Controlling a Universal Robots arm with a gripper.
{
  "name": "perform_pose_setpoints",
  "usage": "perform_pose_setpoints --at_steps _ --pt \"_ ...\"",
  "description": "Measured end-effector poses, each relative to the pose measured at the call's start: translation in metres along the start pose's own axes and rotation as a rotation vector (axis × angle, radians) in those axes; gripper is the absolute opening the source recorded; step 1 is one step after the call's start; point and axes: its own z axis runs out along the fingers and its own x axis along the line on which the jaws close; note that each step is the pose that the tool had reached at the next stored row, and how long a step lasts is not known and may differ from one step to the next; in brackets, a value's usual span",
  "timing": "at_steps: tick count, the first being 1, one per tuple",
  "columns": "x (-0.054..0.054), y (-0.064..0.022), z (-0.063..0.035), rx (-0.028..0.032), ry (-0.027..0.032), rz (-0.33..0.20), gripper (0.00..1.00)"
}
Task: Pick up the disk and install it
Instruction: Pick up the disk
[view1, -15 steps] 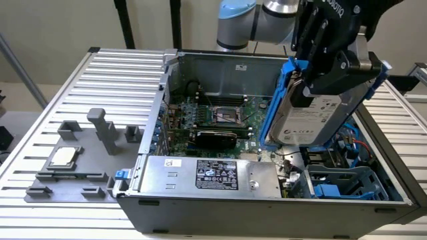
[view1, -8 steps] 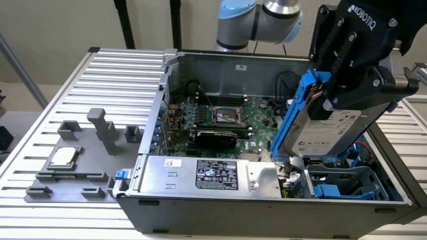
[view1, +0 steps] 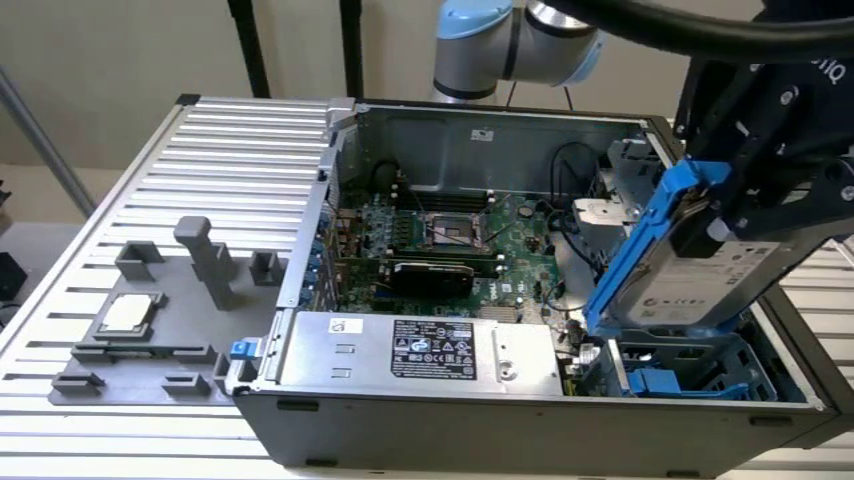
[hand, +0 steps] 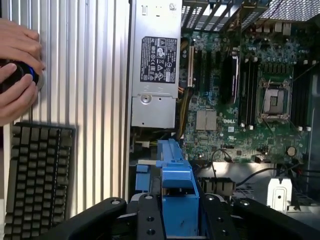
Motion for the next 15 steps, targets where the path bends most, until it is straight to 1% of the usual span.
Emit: perform_pose_setpoints --at_steps 4,9,10,12,15 --pt "0.000 -0.0182 0.0028 0.0000 0.0002 0.000 0.00" --pt "0.001 -0.0406 0.0097 0.0000 0.0002 0.000 0.00" --pt "0.001 -0.0428 0.0109 -0.0002 0.0002 0.000 0.00" --pt "0.001 -0.0429 0.0112 -0.0002 0.0012 0.000 0.00" --pt "0.001 -0.0429 0.0112 -0.0003 0.0013 0.000 0.00"
